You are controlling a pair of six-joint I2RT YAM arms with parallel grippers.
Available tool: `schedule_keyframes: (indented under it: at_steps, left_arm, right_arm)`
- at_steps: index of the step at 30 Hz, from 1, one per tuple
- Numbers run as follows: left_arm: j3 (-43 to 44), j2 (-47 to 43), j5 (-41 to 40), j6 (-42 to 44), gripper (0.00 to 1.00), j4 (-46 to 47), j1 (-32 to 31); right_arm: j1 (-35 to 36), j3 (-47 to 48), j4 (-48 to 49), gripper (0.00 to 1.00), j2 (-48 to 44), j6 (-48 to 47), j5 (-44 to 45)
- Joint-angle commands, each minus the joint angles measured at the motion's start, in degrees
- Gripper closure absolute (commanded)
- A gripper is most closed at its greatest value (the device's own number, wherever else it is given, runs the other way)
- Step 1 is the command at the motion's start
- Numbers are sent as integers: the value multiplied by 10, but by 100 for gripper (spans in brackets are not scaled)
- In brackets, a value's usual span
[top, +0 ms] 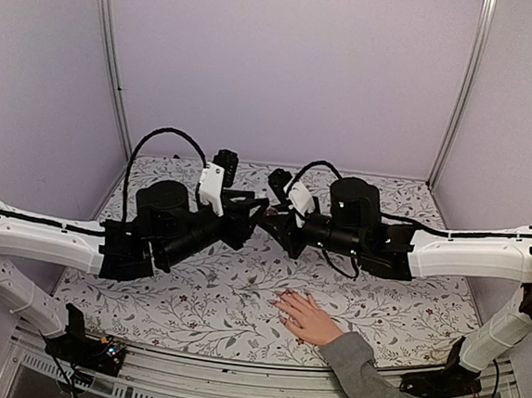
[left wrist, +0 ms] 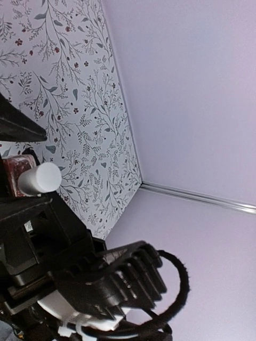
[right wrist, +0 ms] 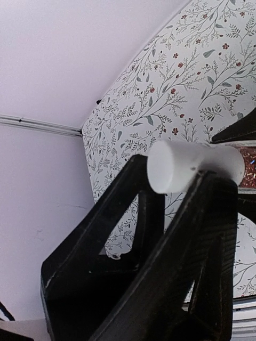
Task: Paint the nails
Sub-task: Unscrew the nail polish bottle.
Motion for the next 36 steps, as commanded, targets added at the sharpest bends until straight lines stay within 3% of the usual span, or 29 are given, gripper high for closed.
schedule_keyframes:
  at_steps: [1, 5, 10, 17, 23, 27, 32, 36]
  left_arm:
    - [-9, -37, 9, 10, 59, -18, 8]
    - [-20, -72, 48, 19, 50, -20, 12]
    - [-32, -132, 82, 8, 31, -71, 23]
    - [-13, -196, 116, -2, 26, -249, 49]
    - [106, -125, 191, -32, 12, -489, 50]
    - [118, -124, 297, 3, 2, -515, 50]
    - [133, -117, 436, 57, 5, -526, 51]
    - [153, -89, 442, 52, 24, -553, 53]
  right_arm:
    - [-5, -2, 30, 100, -13, 6, 5]
    - [-13, -11, 34, 100, -17, 14, -7]
    - [-21, -32, 33, 100, -27, 16, -42]
    - [-22, -66, -12, 100, -67, -11, -155]
    - [-20, -63, -101, 100, -85, -33, -211]
    - [-2, -61, -151, 100, -96, -49, -207]
    - [23, -50, -204, 100, -94, -67, -195]
    - [34, -45, -220, 100, -94, -69, -192]
